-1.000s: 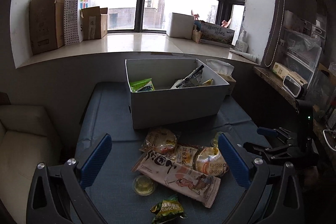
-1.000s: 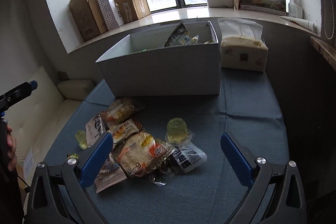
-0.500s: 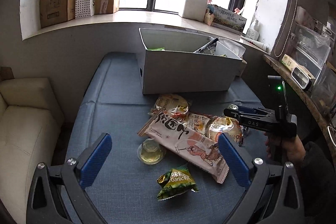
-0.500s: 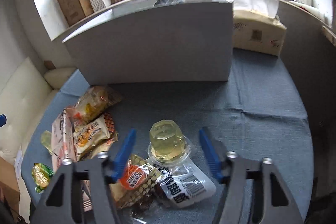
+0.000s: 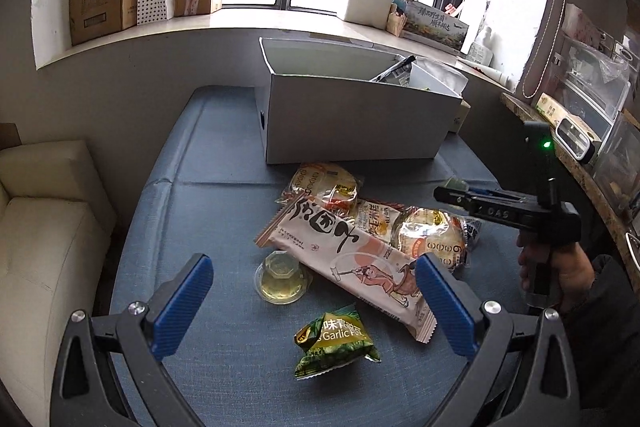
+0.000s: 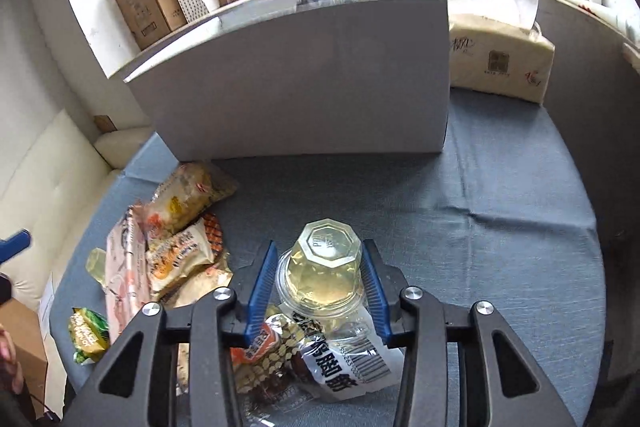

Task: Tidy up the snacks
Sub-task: 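Lift the jelly cup with the right tool while the left tool grasps another jelly cup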

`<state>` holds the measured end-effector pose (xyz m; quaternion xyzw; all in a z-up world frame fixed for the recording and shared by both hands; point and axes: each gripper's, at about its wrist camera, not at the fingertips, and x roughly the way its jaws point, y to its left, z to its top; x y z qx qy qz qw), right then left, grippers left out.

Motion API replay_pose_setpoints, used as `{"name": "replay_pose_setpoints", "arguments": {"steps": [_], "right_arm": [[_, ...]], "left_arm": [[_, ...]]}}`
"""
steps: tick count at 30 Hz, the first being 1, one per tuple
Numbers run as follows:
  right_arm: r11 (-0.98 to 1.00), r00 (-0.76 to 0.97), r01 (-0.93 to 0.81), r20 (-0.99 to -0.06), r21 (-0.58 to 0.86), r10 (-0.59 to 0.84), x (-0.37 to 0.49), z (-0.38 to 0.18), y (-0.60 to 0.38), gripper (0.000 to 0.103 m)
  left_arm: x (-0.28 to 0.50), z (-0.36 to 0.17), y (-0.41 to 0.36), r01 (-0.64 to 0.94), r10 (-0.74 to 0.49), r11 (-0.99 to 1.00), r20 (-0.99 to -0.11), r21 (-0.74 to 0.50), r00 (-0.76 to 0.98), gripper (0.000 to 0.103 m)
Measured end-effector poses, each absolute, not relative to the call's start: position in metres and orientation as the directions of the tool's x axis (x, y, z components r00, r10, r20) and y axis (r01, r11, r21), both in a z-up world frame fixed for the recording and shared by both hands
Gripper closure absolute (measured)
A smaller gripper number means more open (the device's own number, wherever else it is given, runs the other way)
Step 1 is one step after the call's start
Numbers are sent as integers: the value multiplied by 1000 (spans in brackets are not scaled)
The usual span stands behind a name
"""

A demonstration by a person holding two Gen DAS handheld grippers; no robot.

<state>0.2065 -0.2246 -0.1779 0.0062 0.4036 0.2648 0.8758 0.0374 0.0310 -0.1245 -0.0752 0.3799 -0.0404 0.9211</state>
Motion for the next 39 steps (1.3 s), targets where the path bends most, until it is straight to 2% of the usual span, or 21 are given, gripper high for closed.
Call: {"name": "replay_pose_setpoints", "arguments": {"steps": [10,15,17,19,21,29,39], "right_arm": [[831,584,-498,-611,250,534,155,-133,-243,57],[824,595,-498,-585,269,551,128,-119,-252,57],[819,598,-501,-572,280,562,120,-116,-254,57],[817,603,-503,-562,283,566,112,-114,-256,57],[827,612,-491,-566,276,552,109,-115,-258,57],[815,591,-495,-571,301,570,108,-120,-253,57],[790,568,-541,-567,289,596,110,-112,-235,57]], "left_arm": [[67,-170,58,27,-140,987,-759,-159,636,0],[81,-186,56,51,-119,992,-780,-112,614,2],[82,-191,56,55,-134,990,-781,-127,610,14],[84,-196,57,51,-134,990,-788,-130,601,42],[85,-199,56,65,-153,988,-792,-141,591,62],[74,-183,50,92,-158,987,-756,-129,635,63],[73,-114,50,132,-175,985,-663,-115,728,63]]}}
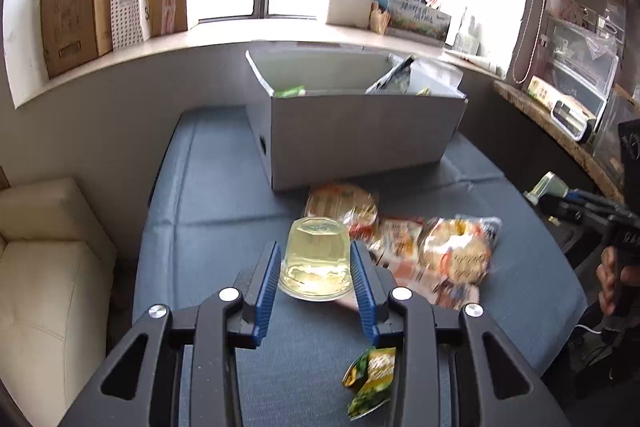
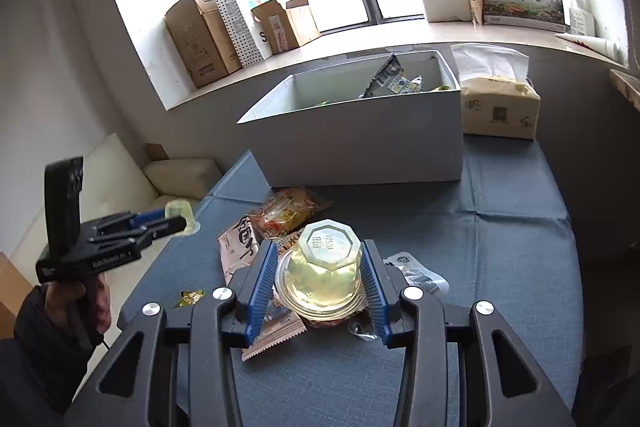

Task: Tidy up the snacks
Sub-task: 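Lift the jelly cup with the right tool while the left tool grasps another jelly cup, then lower both jelly cups into the white box and open both tools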

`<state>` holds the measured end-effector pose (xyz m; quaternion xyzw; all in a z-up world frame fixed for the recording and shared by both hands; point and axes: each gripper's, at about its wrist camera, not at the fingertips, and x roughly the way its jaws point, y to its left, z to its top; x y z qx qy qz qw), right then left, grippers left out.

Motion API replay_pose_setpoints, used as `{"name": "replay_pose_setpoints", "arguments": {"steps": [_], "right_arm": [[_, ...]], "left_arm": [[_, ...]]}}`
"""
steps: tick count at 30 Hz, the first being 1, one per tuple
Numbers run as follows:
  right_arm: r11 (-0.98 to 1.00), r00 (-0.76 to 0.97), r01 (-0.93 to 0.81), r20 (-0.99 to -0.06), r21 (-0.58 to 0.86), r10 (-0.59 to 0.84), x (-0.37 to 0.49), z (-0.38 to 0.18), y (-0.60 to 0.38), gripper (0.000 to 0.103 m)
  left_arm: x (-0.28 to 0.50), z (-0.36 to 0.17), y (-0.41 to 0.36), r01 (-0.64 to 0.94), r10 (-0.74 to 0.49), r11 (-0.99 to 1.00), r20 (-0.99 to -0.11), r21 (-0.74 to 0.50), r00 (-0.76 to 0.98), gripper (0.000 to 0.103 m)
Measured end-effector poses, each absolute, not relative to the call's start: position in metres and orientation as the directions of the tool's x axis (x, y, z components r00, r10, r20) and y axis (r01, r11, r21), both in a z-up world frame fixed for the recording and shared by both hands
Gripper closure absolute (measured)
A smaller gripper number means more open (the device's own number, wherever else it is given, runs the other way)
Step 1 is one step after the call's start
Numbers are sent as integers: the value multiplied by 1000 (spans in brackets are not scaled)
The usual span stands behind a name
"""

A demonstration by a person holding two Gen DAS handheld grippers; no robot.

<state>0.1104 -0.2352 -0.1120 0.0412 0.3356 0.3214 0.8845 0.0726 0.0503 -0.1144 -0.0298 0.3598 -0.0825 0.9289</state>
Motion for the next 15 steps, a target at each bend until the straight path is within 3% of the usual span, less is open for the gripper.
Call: {"name": "replay_pose_setpoints", "arguments": {"steps": [9,15], "right_arm": [[780,588,-577,-540,243,602,169,-72,-218,57],[799,599,-556,-555,232,578,242,-49,-198,57]], "left_arm": [[146,-43,41,193,-245,970,-578,-151,778,63],[221,-22,29,191,-248,969,-588,-158,770,63]]}}
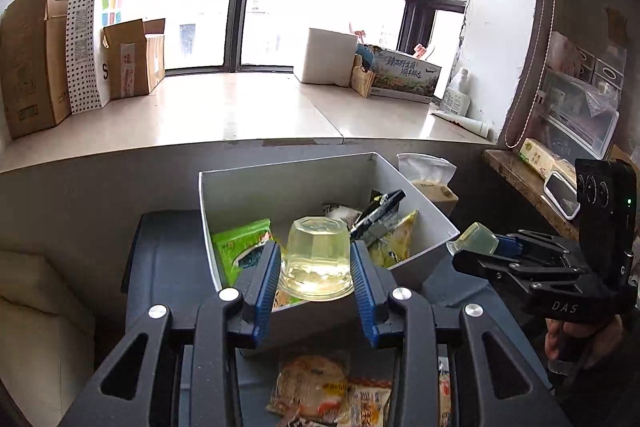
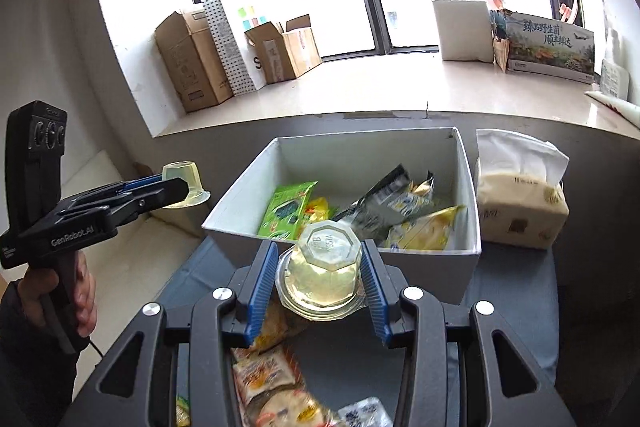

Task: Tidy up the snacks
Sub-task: 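Lower both jelly cups into the white box and open both tools, then grasp the long pink rice-cake bag with the right tool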

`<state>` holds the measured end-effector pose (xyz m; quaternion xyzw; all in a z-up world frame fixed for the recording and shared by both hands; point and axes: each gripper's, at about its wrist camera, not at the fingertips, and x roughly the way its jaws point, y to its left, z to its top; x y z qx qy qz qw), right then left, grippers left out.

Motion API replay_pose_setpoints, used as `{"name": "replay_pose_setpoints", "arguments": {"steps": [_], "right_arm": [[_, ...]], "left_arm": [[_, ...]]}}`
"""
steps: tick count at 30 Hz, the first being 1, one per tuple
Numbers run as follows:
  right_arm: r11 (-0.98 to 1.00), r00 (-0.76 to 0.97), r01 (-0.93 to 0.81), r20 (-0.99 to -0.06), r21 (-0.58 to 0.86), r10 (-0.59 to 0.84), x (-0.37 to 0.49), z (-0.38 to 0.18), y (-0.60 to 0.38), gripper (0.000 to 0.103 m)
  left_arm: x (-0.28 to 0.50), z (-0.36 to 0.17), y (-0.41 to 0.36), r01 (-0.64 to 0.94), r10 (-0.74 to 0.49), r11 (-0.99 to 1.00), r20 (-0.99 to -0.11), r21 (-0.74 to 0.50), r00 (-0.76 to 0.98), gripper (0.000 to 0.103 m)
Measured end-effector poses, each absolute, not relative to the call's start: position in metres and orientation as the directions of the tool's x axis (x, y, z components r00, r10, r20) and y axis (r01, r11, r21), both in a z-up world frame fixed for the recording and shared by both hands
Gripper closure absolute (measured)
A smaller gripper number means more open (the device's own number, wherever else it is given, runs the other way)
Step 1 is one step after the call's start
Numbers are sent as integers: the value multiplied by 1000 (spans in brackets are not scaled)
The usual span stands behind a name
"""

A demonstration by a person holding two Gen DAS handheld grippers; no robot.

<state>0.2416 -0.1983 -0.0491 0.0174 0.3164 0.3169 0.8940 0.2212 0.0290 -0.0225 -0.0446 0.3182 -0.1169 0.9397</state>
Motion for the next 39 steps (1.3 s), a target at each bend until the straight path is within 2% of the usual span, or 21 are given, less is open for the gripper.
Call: {"name": "replay_pose_setpoints", "arguments": {"steps": [7,9,10,11,12,13,16,30,39], "right_arm": [[858,595,-459,-638,230,489,315,-62,-195,57],[867,587,-441,-656,232,474,324,-68,-197,53],[868,578,-437,-666,235,472,327,-70,-199,45],[876,580,-424,-675,229,456,330,-72,-199,17],[886,589,-407,-678,221,439,330,-73,-201,1],[890,607,-398,-663,223,438,329,-72,-205,0],[884,627,-391,-628,257,460,325,-68,-215,0],[879,634,-431,-625,204,456,300,-63,-204,0],[827,617,-518,-575,217,537,237,-51,-216,0]], "left_arm": [[281,-39,9,183,-231,973,-658,-142,717,64],[291,-47,7,176,-226,974,-693,-143,684,64],[296,-49,7,162,-221,975,-707,-151,672,51],[297,-52,9,154,-223,975,-712,-162,665,39],[295,-53,11,151,-229,973,-704,-173,672,14],[293,-53,13,145,-228,973,-693,-178,684,0],[288,-49,17,140,-225,974,-678,-178,700,0],[270,-44,10,123,-160,987,-695,-103,701,0],[208,-22,11,134,-144,989,-648,-65,748,0]]}}
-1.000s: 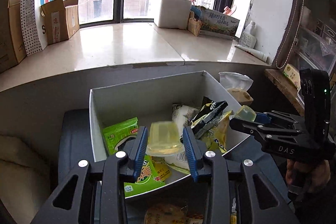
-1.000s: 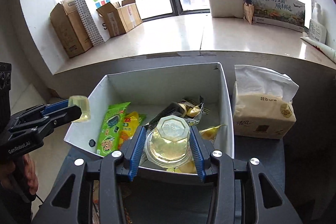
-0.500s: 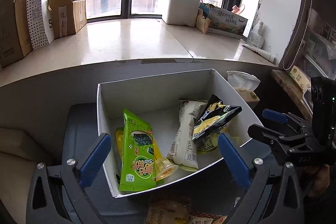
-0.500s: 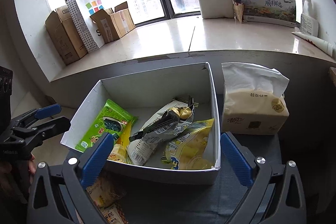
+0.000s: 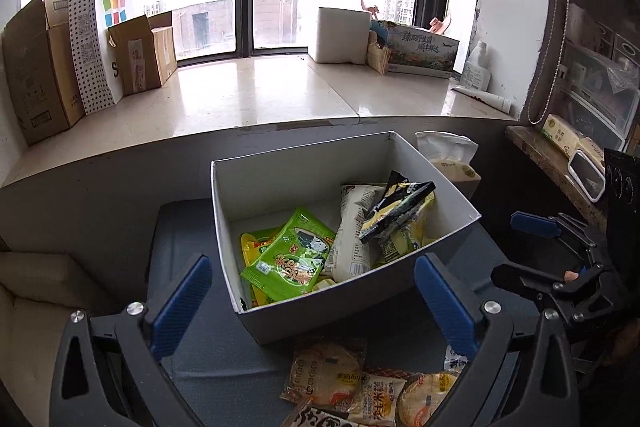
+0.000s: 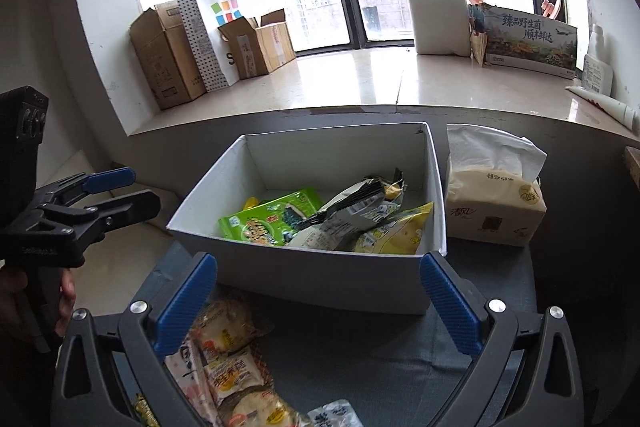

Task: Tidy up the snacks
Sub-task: 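Grasp the long pink rice-cake bag with the right tool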

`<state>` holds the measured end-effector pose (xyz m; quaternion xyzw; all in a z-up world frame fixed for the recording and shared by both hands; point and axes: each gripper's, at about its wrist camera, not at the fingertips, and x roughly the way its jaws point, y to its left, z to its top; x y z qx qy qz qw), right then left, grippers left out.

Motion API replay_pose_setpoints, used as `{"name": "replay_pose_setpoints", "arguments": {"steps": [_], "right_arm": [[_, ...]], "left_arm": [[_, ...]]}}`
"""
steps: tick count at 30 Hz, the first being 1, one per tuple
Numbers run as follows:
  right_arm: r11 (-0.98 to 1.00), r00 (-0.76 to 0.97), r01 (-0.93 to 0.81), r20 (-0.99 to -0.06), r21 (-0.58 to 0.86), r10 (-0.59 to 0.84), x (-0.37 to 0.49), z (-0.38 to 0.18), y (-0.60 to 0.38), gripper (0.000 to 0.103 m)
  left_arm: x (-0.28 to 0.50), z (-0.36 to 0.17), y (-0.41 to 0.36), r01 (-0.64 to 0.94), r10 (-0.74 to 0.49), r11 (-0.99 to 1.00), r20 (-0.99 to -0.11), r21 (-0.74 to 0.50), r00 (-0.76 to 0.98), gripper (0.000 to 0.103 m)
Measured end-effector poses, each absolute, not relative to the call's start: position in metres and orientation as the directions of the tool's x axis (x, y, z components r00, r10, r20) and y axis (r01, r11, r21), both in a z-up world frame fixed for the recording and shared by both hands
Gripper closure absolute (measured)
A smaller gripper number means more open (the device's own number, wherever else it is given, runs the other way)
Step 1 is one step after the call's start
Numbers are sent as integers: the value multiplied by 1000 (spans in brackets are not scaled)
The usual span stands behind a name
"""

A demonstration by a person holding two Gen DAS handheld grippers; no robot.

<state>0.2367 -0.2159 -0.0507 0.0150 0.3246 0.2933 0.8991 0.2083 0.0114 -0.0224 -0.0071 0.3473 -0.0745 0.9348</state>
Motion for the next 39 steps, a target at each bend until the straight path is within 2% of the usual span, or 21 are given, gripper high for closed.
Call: {"name": "replay_pose_setpoints", "arguments": {"steps": [5,10,13,22,31,34,36,39], "right_arm": [[785,579,-574,-562,233,590,179,-63,-222,0],[798,602,-599,-620,66,503,118,-100,-199,0],[755,541,-654,-668,48,511,97,-130,-178,0],[727,480,-685,-729,35,487,102,-168,-138,0],[667,411,-744,-775,18,480,127,-175,-79,0],[662,399,-749,-813,-22,425,135,-188,-61,0],[659,450,-745,-808,-105,380,132,-192,-54,0],[663,469,-737,-804,-129,365,128,-194,-51,1]], "left_arm": [[149,-23,21,137,-161,987,-612,-87,774,0],[88,-48,33,100,-145,989,-617,-107,773,0],[56,-67,38,85,-122,992,-626,-89,770,0],[-2,-92,61,37,-132,986,-640,-160,757,0],[-5,-104,79,-30,-101,982,-660,-185,744,0],[-6,-108,79,-33,-96,983,-668,-178,738,0],[-6,-110,80,-33,-100,982,-670,-183,736,0],[-5,-114,82,-41,-99,981,-679,-187,727,0]]}}
